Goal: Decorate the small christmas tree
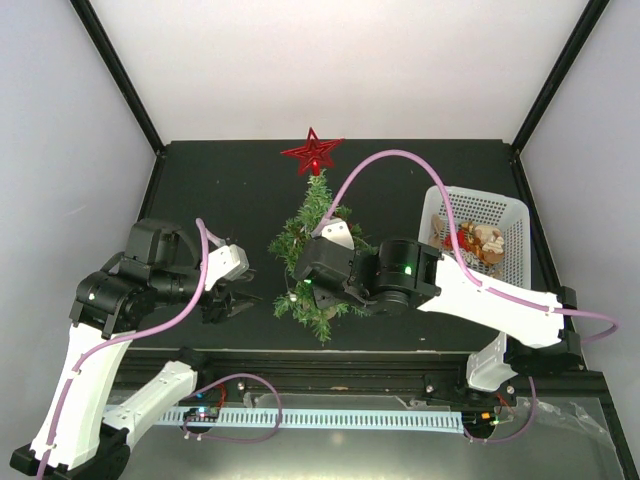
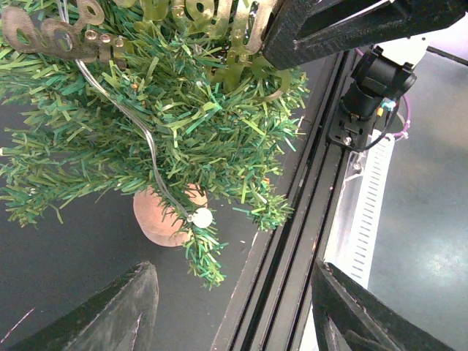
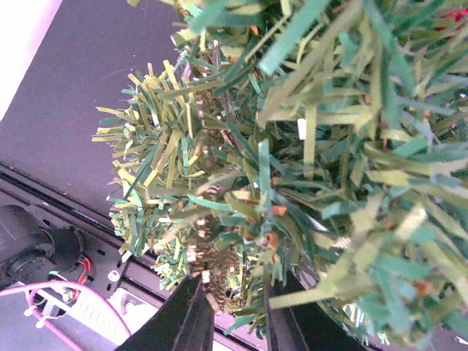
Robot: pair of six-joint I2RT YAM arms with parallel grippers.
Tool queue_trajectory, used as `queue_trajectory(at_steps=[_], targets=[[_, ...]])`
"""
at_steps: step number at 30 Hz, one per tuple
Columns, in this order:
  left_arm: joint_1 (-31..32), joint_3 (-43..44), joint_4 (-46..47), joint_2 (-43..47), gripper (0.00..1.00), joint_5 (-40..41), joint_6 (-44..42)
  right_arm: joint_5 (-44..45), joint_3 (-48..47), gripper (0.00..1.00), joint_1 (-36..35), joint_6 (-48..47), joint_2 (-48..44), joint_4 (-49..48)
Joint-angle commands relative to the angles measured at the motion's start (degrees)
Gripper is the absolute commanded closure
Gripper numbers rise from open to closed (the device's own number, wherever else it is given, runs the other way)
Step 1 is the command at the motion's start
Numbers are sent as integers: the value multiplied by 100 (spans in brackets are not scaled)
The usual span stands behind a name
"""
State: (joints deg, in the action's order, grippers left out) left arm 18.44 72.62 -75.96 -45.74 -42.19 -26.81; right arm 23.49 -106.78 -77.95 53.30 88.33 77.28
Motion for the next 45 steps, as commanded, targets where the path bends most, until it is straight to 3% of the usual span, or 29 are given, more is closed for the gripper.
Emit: queue_trajectory(at_steps=[1,10,21,32,39,45], targets=[[-14,15,73,12,42,-9,-26,84,-26,77,32,157,-156,151],[-16,9,73,3,42,21,-35,106,-90,72,35,380,-527,375],[-46,-2,93,-57,42,27,-42,66,533,72,26,369,-1191,-77],[-99,-20,108,-32,42,119,-44,-418,552,91,26,-73,-938,-815],[-103,-20,99,-49,42,134,-52,-903,887,95,20,-325,-1220,-1490],[-129,-63,138,-84,42,143,-70,-1426,594,98,-70,-775,-884,-1645]])
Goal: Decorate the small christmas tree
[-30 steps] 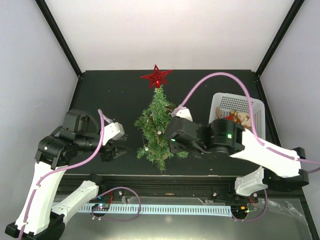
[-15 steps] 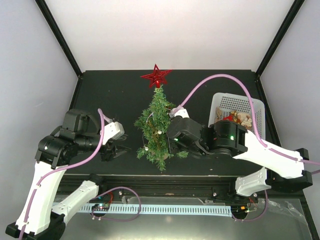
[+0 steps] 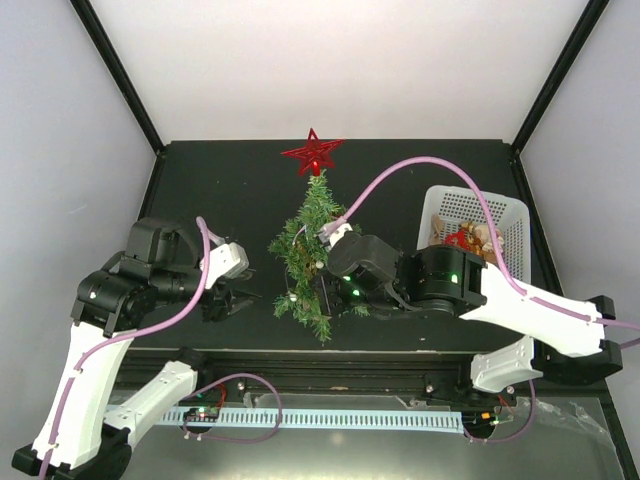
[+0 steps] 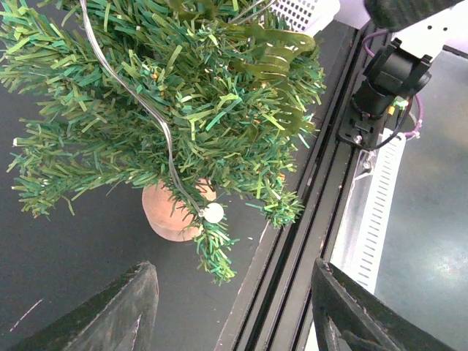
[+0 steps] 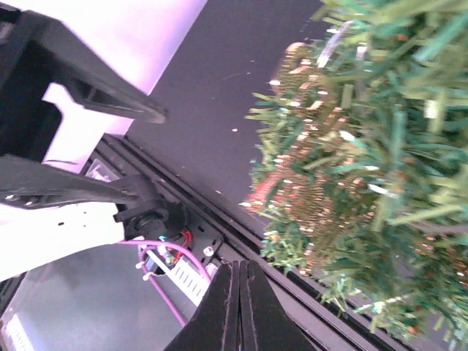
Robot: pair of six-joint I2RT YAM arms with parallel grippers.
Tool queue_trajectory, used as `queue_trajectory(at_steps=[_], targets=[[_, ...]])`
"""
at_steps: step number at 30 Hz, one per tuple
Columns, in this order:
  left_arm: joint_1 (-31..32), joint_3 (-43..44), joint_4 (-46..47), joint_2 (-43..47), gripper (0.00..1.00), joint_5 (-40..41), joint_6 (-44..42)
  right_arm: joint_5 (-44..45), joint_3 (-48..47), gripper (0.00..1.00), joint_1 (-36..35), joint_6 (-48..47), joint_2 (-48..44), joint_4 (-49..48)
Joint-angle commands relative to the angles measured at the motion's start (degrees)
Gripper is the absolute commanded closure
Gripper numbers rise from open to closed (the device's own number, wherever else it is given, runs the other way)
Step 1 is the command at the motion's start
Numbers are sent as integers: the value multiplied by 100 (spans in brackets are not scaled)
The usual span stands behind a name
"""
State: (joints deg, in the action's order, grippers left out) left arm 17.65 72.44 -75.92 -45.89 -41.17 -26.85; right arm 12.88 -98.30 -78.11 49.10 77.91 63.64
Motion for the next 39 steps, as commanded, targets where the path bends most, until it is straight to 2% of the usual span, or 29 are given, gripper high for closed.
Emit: queue_trajectory(at_steps=[1,9,17,39], targets=[[-59,-46,130,-69,42,40,-66,-384,-301,98,-70,-384,231,-260],[-77,-41,130,-61,42,53,-57,-199,-389,99,-68,-502,509,-179],[-85,8,66,-65,42,124,-66,920,-351,99,-48,-375,397,-109],[-137,-11,103,-54,42,149,-50,1076,-434,99,249,-524,674,-131]])
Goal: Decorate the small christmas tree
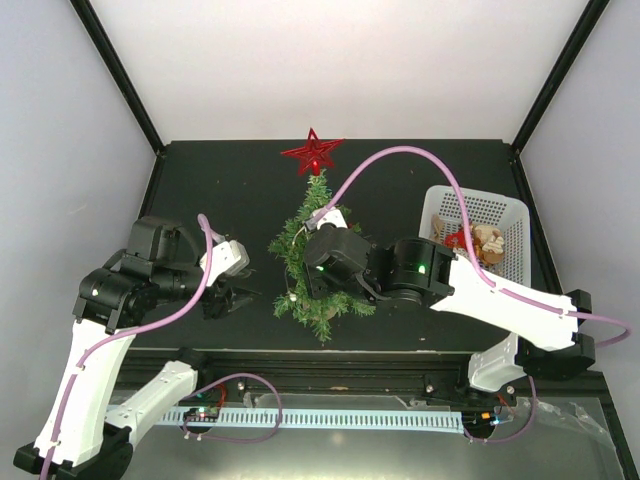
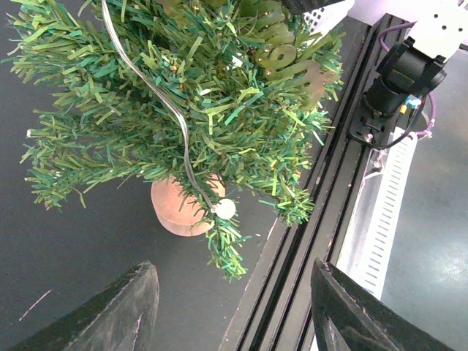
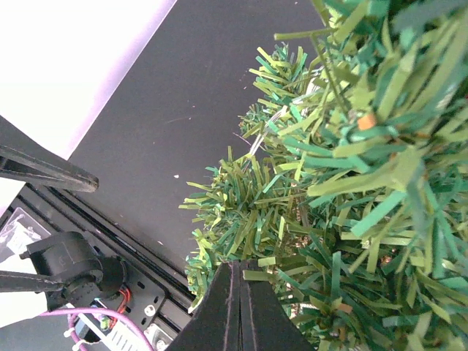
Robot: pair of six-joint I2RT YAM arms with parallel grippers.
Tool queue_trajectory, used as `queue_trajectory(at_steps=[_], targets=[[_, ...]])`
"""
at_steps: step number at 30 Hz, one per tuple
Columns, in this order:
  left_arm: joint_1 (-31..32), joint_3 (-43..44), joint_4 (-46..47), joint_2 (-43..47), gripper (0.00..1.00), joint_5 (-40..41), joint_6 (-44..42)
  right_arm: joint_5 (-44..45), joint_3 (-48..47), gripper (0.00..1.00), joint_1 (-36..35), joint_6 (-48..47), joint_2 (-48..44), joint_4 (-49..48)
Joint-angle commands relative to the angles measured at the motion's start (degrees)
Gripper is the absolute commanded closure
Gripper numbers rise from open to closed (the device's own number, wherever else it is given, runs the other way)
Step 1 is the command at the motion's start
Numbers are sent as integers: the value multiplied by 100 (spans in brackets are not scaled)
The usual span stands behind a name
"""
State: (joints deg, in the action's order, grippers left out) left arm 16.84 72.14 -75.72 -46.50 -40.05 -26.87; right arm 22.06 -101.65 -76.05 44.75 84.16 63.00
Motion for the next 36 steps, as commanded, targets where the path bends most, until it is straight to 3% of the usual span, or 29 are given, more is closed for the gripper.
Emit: queue_trajectory(at_steps=[1,15,27,36], targets=[[-58,20,88,14,42,38,-46,126,-100,99,41,-98,68,-65],[-58,44,-4,36,42,60,-178,-334,-86,98,43,-173,-134,-237],[-84,104,-22,25,41,248,-210,-478,450,94,42,-331,-908,-693],[-103,486,-237,-212,41,105,-398,236,1364,94,31,593,-1939,-610]])
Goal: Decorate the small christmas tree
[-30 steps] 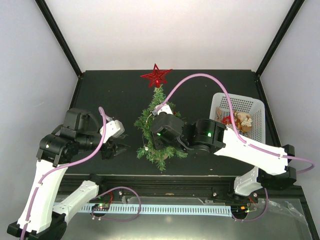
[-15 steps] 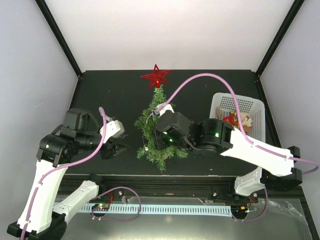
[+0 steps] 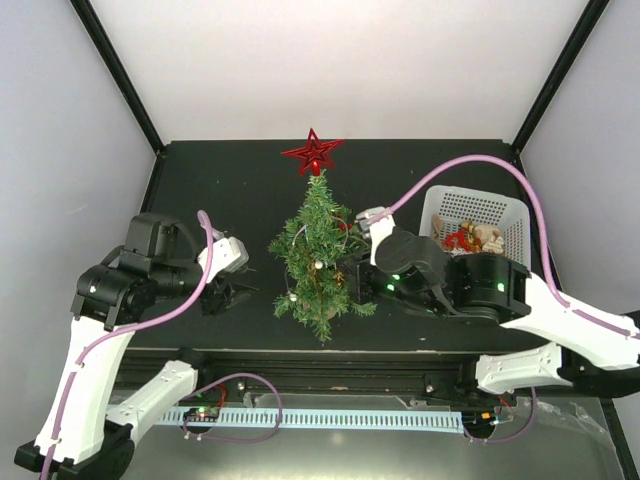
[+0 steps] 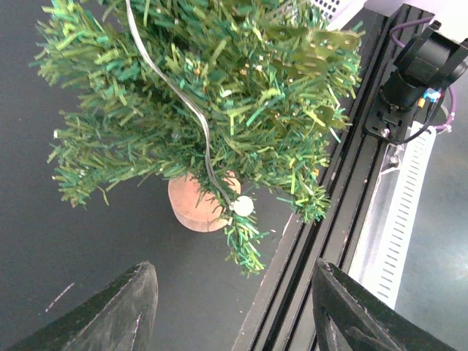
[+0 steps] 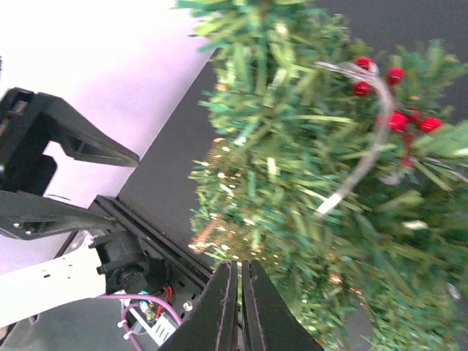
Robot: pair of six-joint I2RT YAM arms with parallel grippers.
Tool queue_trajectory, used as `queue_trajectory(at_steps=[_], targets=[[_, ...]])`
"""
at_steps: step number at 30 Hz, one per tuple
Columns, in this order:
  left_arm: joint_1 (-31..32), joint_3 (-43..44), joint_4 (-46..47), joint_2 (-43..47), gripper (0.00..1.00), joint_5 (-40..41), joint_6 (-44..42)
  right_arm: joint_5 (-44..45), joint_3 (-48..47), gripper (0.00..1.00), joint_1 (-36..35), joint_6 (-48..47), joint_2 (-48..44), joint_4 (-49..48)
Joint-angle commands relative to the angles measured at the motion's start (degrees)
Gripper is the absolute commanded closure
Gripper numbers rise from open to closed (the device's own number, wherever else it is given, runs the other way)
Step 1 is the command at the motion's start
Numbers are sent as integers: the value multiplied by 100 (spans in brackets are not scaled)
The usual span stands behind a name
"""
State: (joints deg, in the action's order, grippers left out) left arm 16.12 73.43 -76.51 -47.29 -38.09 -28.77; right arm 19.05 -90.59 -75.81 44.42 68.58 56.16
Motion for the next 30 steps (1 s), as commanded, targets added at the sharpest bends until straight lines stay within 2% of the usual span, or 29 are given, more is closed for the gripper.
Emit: queue_trajectory(at_steps=[1,5,10,13,17,23,26,30], targets=[[-30,416,-178,-185,41,-96,-253,661,367,94,10,806,-503,154],[67,666,-53,-370,42,107,-56,1211,669,94,7,1841,-923,797],[32,928,159,-499,42,317,270,1807,1036,93,5,2684,-1629,1525],[-77,1071,182,-657,41,460,280,2021,1117,88,13,2946,-1826,2031],[-299,1264,161,-962,40,1124,-43,1994,1063,73,238,3011,-1612,2837],[-1060,1644,-375,-1556,40,811,-340,817,1568,70,1766,1606,-1914,2586],[-1088,1589,-276,-1601,40,818,-337,347,1758,68,2641,993,-1998,2280],[-1085,1355,167,-1714,40,429,-198,-319,1871,67,3663,412,-1566,1934]])
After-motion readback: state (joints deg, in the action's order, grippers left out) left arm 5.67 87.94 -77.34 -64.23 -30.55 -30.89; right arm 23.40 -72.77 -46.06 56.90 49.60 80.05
